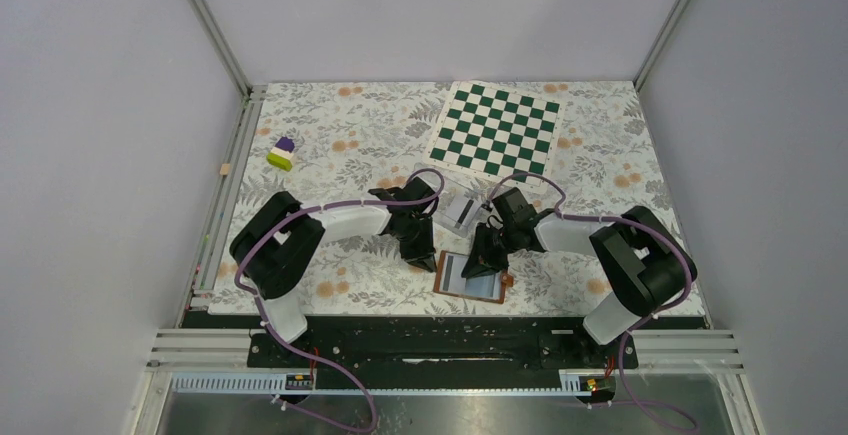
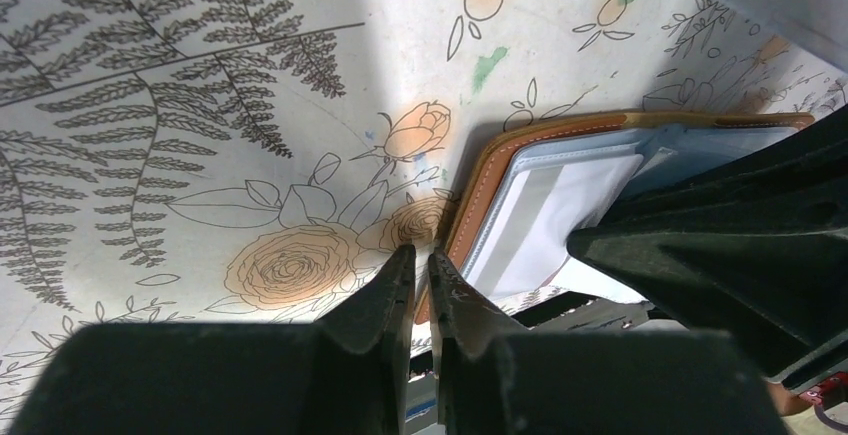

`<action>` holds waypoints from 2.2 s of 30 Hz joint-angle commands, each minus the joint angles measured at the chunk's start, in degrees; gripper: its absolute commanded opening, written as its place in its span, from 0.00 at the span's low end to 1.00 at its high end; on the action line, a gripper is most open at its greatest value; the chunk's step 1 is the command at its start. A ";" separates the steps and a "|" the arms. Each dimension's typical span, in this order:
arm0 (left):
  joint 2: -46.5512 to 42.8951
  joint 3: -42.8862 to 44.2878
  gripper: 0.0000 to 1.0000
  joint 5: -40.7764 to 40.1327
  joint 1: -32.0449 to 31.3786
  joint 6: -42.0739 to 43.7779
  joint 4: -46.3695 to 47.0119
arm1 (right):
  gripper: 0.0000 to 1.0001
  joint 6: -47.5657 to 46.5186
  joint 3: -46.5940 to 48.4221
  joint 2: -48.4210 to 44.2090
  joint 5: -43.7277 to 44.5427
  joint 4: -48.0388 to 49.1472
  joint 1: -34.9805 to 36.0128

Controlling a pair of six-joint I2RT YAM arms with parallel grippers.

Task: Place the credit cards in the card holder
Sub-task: Insert the credit card into the card holder, then close the card holder at the center of the board.

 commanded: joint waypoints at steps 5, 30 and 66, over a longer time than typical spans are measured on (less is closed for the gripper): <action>-4.29 -2.60 0.19 -1.94 -0.26 -0.45 0.51 | 0.39 -3.91 1.23 -5.25 4.70 -7.22 1.48; 1.75 -17.10 0.40 16.41 0.14 -17.68 44.04 | 0.05 -12.06 0.83 -12.10 15.38 -20.49 1.39; -2.85 -6.81 0.00 9.47 -5.11 -5.17 25.40 | 0.06 -12.76 3.08 -10.55 9.46 -18.70 1.32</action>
